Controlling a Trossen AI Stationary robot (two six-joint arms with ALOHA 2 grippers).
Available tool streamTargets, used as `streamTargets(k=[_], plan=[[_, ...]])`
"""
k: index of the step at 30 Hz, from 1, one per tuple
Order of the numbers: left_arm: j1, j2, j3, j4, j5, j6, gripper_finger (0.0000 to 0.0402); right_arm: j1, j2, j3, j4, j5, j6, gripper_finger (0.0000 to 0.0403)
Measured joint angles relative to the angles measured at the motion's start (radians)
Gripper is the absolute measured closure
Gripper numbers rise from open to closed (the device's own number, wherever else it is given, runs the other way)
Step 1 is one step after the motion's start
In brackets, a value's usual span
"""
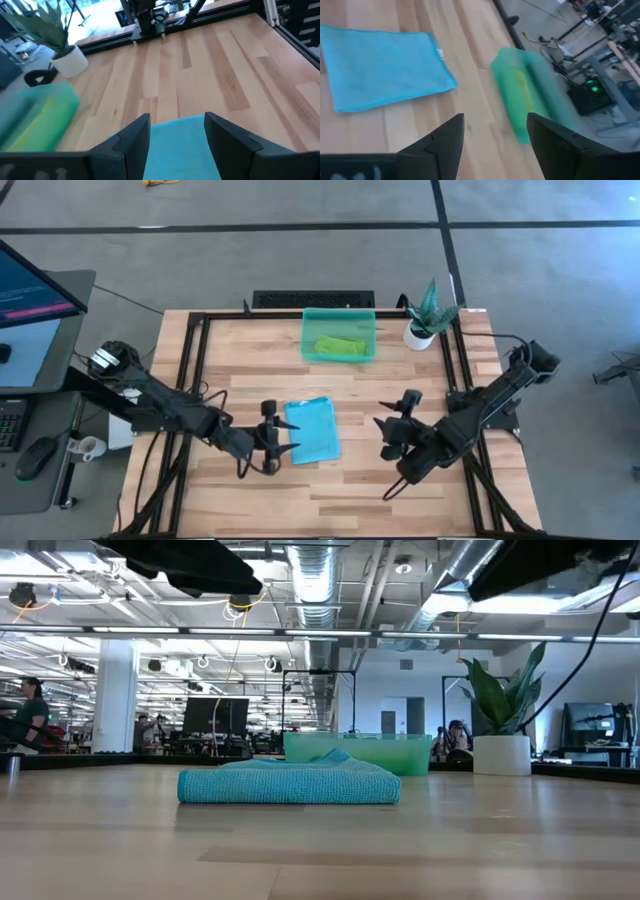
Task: Roll microfiber towels into tight, uniform cylinder then place into a basket
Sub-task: Roll the blue microfiber cloth
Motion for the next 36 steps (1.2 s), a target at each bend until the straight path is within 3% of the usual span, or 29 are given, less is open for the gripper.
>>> streamTargets(k=[11,15,22,26,30,36], plan=[[-0.016,0.009,0.0,-0.034,0.192,-0.14,0.0221,0.037,-0.023,-0.167,0.378,-0.153,-0.062,0.0163],[-0.058,0.049,0.0,-0.028,0.183,-0.165,0.0221,0.062,-0.023,-0.207,0.584,-0.175,-0.171,0.0163],[-0.099,0.206,-0.001,0.059,0.117,-0.192,0.0221,0.067,-0.022,-0.245,0.788,-0.176,-0.269,0.0163],[-0.099,0.277,0.002,0.114,0.107,-0.161,0.0221,0.064,-0.022,-0.263,0.815,-0.217,-0.269,0.0163],[-0.099,0.305,0.029,0.106,0.011,-0.157,0.0221,0.061,-0.022,-0.272,0.835,-0.279,-0.269,0.0163],[-0.097,0.312,0.045,0.093,0.024,-0.16,0.0221,0.048,0.033,-0.274,0.911,-0.281,-0.298,0.0163]])
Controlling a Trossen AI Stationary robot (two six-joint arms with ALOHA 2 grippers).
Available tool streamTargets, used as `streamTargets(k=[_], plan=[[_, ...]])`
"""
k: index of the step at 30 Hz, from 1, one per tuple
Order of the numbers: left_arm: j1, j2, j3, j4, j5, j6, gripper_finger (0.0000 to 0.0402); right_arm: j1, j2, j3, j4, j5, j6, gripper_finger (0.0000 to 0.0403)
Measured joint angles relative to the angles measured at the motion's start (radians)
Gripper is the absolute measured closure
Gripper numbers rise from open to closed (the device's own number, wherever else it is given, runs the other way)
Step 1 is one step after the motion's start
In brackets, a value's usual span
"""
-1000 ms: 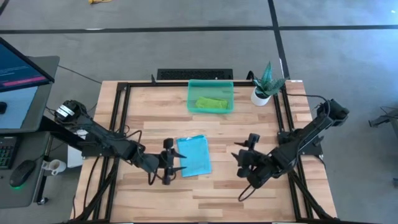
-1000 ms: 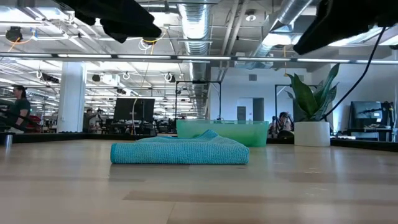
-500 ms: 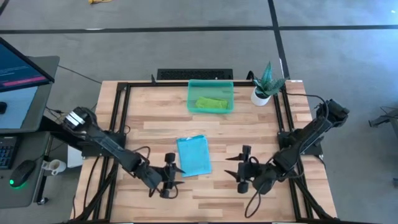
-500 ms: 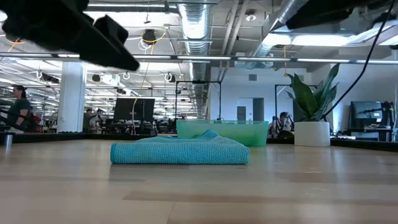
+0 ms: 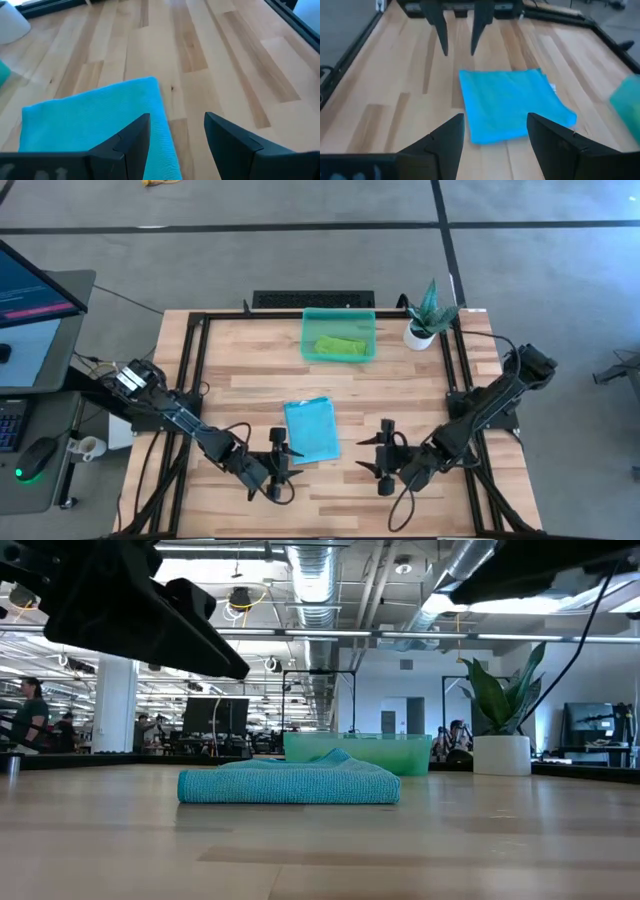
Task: Roll microfiber towels into tight, uniform cylinder then place into a basket
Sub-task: Roll the blue microfiber cloth
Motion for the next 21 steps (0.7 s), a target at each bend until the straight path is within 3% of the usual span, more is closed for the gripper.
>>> streamTargets(k=[8,21], plan=[[0.003,0.062,0.001,-0.035,-0.026,-0.03,0.0221,-0.042,0.205,0.018,0.242,-0.006,-0.25,0.0163],[0.018,0.113,0.024,-0.093,-0.023,-0.022,0.0221,-0.13,0.401,0.128,0.226,-0.131,-0.254,0.0163]])
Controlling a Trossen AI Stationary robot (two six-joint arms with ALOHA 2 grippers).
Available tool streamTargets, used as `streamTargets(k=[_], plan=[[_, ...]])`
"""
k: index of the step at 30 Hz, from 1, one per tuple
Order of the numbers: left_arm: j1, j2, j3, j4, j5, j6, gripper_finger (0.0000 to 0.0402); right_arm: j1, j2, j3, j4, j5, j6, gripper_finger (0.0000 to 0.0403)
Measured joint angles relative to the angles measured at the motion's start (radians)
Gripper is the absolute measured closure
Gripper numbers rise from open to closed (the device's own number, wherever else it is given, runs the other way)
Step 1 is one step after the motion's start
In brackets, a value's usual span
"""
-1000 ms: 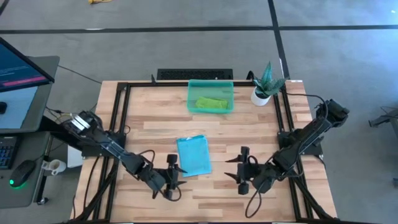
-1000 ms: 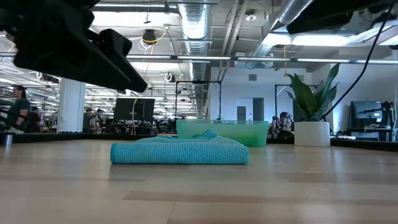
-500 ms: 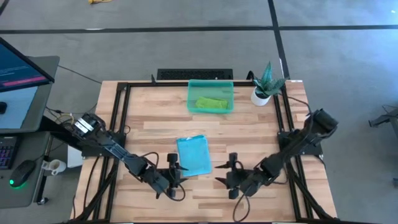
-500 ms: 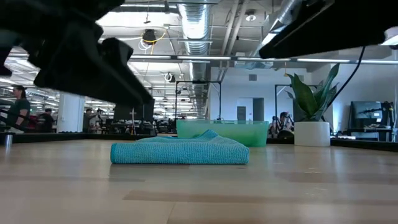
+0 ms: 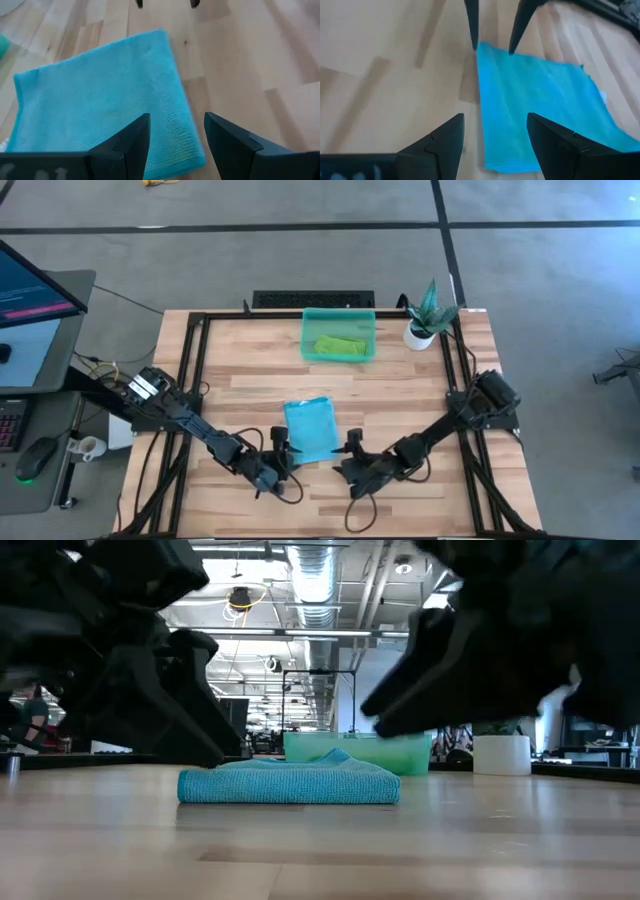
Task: Roll microfiber towels into tight, uniform cylinder then place into a basket
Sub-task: Roll the blue microfiber cloth
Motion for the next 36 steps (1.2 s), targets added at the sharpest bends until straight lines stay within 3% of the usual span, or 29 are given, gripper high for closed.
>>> streamTargets(k=[13,28,36], plan=[[0.044,0.001,-0.03,-0.049,0.106,-0.092,0.0221,-0.084,0.072,0.0,-0.036,-0.078,0.092,0.0163],[0.052,-0.001,-0.036,-0.056,0.087,-0.114,0.0221,-0.16,0.065,0.003,-0.075,-0.251,0.246,0.0165],[0.036,0.001,0.038,-0.12,0.074,-0.074,0.0221,-0.169,0.065,0.004,-0.082,-0.285,0.266,0.0212]])
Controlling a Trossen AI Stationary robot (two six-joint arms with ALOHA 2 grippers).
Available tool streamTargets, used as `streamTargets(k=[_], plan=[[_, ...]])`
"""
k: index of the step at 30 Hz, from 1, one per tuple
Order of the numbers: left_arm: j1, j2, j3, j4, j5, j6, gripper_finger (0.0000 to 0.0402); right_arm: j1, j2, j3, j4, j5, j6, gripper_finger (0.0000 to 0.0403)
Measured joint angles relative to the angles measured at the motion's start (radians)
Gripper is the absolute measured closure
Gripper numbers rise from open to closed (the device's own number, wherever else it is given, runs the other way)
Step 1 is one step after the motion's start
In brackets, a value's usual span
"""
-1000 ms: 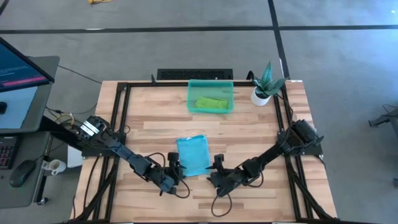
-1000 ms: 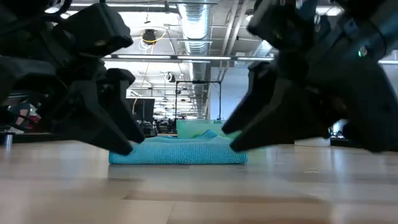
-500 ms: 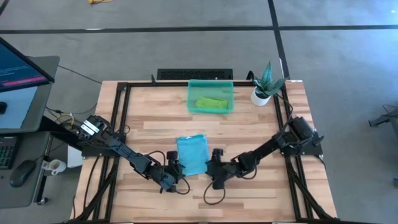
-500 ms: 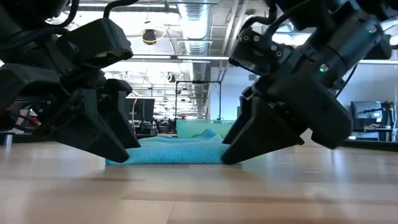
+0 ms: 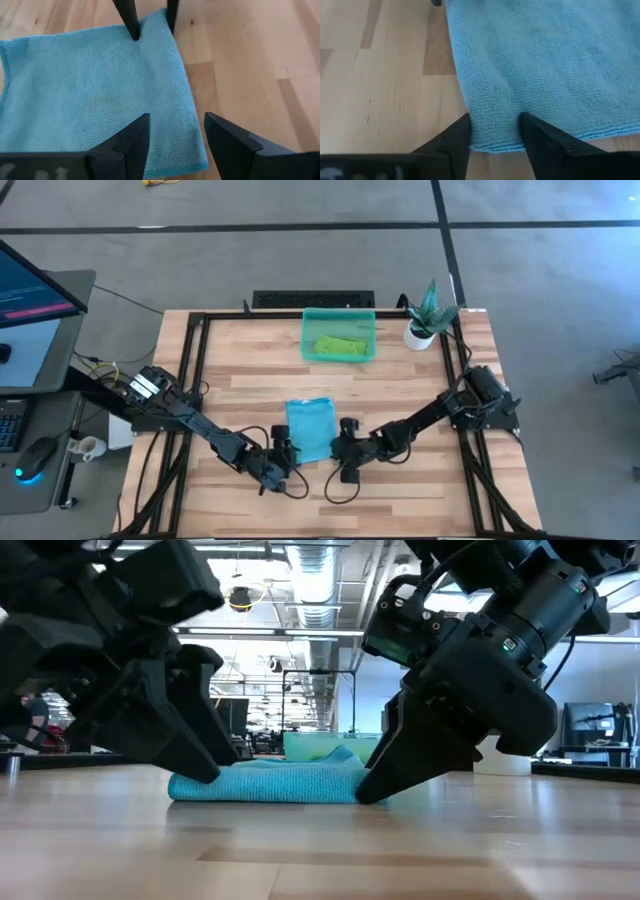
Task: Roll microfiber towels into tight, uniform cylinder then place into a basket
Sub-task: Roll the blue microfiber cloth
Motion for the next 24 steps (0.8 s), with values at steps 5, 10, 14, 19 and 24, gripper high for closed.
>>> streamTargets(k=[5,10,14,19,24], plan=[[-0.018,0.0,0.046,-0.066,-0.03,0.0,0.0221,0.0,0.001,0.0,-0.004,-0.021,0.0,0.0258],[-0.018,0.0,0.038,-0.066,-0.008,-0.003,0.0221,0.0,0.002,-0.002,-0.005,-0.02,0.0,0.0298],[-0.01,0.0,0.013,-0.065,-0.003,-0.037,0.0221,-0.001,0.002,-0.002,0.007,-0.02,0.0,0.0316],[-0.001,0.0,-0.02,-0.052,0.008,-0.074,0.0221,-0.001,0.003,-0.003,0.011,-0.021,0.0,0.0327],[0.013,0.0,-0.051,0.031,0.043,-0.082,0.0221,-0.003,0.003,-0.003,0.012,-0.024,0.001,0.0328]])
